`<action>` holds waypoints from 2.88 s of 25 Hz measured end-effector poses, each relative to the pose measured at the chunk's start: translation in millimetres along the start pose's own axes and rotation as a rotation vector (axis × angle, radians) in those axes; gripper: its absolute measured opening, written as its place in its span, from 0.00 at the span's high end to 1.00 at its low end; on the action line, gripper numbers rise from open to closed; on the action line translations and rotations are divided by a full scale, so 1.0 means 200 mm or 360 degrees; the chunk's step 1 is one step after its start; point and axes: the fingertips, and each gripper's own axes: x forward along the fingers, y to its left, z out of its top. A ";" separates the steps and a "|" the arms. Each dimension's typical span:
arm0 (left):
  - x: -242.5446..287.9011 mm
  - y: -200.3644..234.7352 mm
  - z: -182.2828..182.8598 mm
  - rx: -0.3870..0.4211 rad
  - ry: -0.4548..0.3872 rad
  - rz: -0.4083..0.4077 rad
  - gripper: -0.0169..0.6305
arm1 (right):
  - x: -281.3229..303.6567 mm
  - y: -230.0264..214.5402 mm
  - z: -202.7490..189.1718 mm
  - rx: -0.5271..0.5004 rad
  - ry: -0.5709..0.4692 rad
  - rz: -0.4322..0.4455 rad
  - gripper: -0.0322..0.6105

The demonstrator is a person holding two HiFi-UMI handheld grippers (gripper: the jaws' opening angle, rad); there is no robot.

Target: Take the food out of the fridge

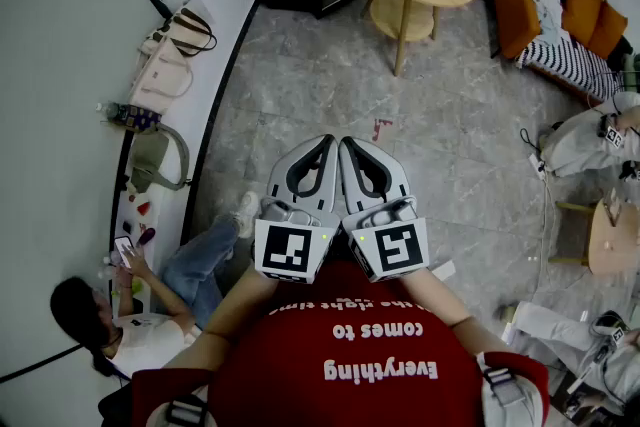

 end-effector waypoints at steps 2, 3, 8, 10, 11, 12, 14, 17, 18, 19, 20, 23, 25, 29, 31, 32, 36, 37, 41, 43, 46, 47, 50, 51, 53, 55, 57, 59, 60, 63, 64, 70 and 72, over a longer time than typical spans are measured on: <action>0.00 -0.01 0.00 -0.0001 0.0001 -0.0001 0.97 | -0.01 0.00 0.00 0.0002 0.0004 -0.0002 0.93; 0.00 -0.02 0.00 0.0000 0.0002 -0.0002 0.97 | -0.02 -0.01 -0.01 0.0003 0.0005 -0.0003 0.93; 0.02 -0.07 -0.01 0.0030 0.0003 0.0001 0.97 | -0.05 -0.05 -0.01 0.0030 0.0002 0.0001 0.93; 0.04 -0.10 0.00 0.0042 0.0001 0.0002 0.97 | -0.06 -0.08 0.00 0.0034 -0.0007 0.0001 0.93; 0.05 -0.11 0.00 0.0051 0.0001 0.0005 0.97 | -0.07 -0.10 0.01 0.0034 -0.0014 0.0002 0.93; 0.06 -0.11 -0.01 0.0058 0.0001 0.0008 0.97 | -0.07 -0.11 0.01 0.0034 -0.0022 0.0003 0.93; 0.06 -0.12 -0.02 0.0060 0.0000 0.0013 0.97 | -0.08 -0.11 0.00 0.0039 -0.0039 0.0005 0.93; 0.05 -0.14 -0.05 0.0070 0.0012 0.0038 0.97 | -0.11 -0.12 -0.03 0.0051 -0.0040 0.0025 0.93; 0.05 -0.15 -0.06 0.0071 0.0019 0.0052 0.97 | -0.12 -0.13 -0.04 0.0055 -0.0029 0.0037 0.93; 0.06 -0.16 -0.07 0.0065 0.0029 0.0067 0.97 | -0.12 -0.14 -0.06 0.0059 -0.0013 0.0051 0.93; 0.07 -0.16 -0.08 0.0052 0.0038 0.0081 0.97 | -0.11 -0.15 -0.07 0.0063 0.0002 0.0065 0.93; 0.11 -0.12 -0.12 0.0016 0.0056 0.0109 0.97 | -0.06 -0.16 -0.11 0.0076 0.0029 0.0089 0.93; 0.16 -0.06 -0.15 0.0010 0.0079 0.0123 0.97 | 0.01 -0.18 -0.14 0.0088 0.0052 0.0104 0.93; 0.31 0.09 -0.20 -0.0029 0.0107 0.0156 0.97 | 0.22 -0.25 -0.19 0.0088 0.0092 0.0135 0.93; 0.39 0.21 -0.21 -0.0047 0.0109 0.0156 0.97 | 0.36 -0.26 -0.20 0.0091 0.0106 0.0130 0.93; 0.43 0.28 -0.21 -0.0046 0.0116 0.0158 0.97 | 0.45 -0.27 -0.21 0.0095 0.0118 0.0130 0.93; 0.59 0.64 -0.22 -0.0030 0.0126 0.0214 0.97 | 0.84 -0.27 -0.24 0.0098 0.0160 0.0140 0.93; 0.63 0.75 -0.21 -0.0026 0.0125 0.0233 0.97 | 0.95 -0.25 -0.24 0.0081 0.0132 0.0169 0.93; 0.75 1.16 -0.11 -0.0035 0.0089 0.0281 0.97 | 1.37 -0.13 -0.10 0.0011 -0.0007 0.0264 0.93; 0.81 1.33 -0.06 -0.0008 0.0054 0.0303 0.97 | 1.54 -0.10 -0.08 0.0024 0.0009 0.0272 0.93; 0.88 1.52 -0.06 0.0020 0.0065 0.0294 0.97 | 1.75 -0.10 -0.08 0.0023 0.0004 0.0238 0.93; 0.92 1.57 -0.07 0.0012 0.0073 0.0285 0.97 | 1.81 -0.10 -0.09 0.0025 -0.0004 0.0233 0.93; 1.01 1.67 -0.12 -0.0048 0.0094 0.0270 0.97 | 1.94 -0.13 -0.13 0.0064 0.0037 0.0235 0.93; 1.05 1.70 -0.15 -0.0070 0.0113 0.0266 0.97 | 1.99 -0.15 -0.16 0.0070 0.0056 0.0232 0.93; 1.13 1.77 -0.19 -0.0114 0.0149 0.0255 0.97 | 2.09 -0.20 -0.22 0.0066 0.0108 0.0215 0.93; 1.24 1.85 -0.22 -0.0127 0.0173 0.0236 0.97 | 2.21 -0.26 -0.26 0.0078 0.0145 0.0182 0.93; 1.36 1.95 -0.23 -0.0109 0.0191 0.0221 0.97 | 2.36 -0.32 -0.27 0.0098 0.0140 0.0168 0.93; 1.50 2.07 -0.23 -0.0085 0.0198 0.0221 0.97 | 2.53 -0.39 -0.28 0.0092 0.0134 0.0181 0.93; 1.57 2.14 -0.22 -0.0078 0.0193 0.0228 0.97 | 2.62 -0.42 -0.28 0.0090 0.0130 0.0193 0.93; 1.81 2.35 -0.17 -0.0069 0.0166 0.0253 0.97 | 2.91 -0.52 -0.24 0.0089 0.0111 0.0206 0.93; 1.89 2.41 -0.14 -0.0064 0.0155 0.0257 0.97 | 3.01 -0.57 -0.22 0.0081 0.0100 0.0207 0.93; 2.30 2.75 0.02 0.0013 0.0054 0.0288 0.97 | 3.50 -0.78 -0.09 0.0033 0.0017 0.0244 0.93; 2.41 2.84 0.03 0.0016 0.0063 0.0323 0.97 | 3.64 -0.82 -0.08 0.0001 0.0017 0.0277 0.93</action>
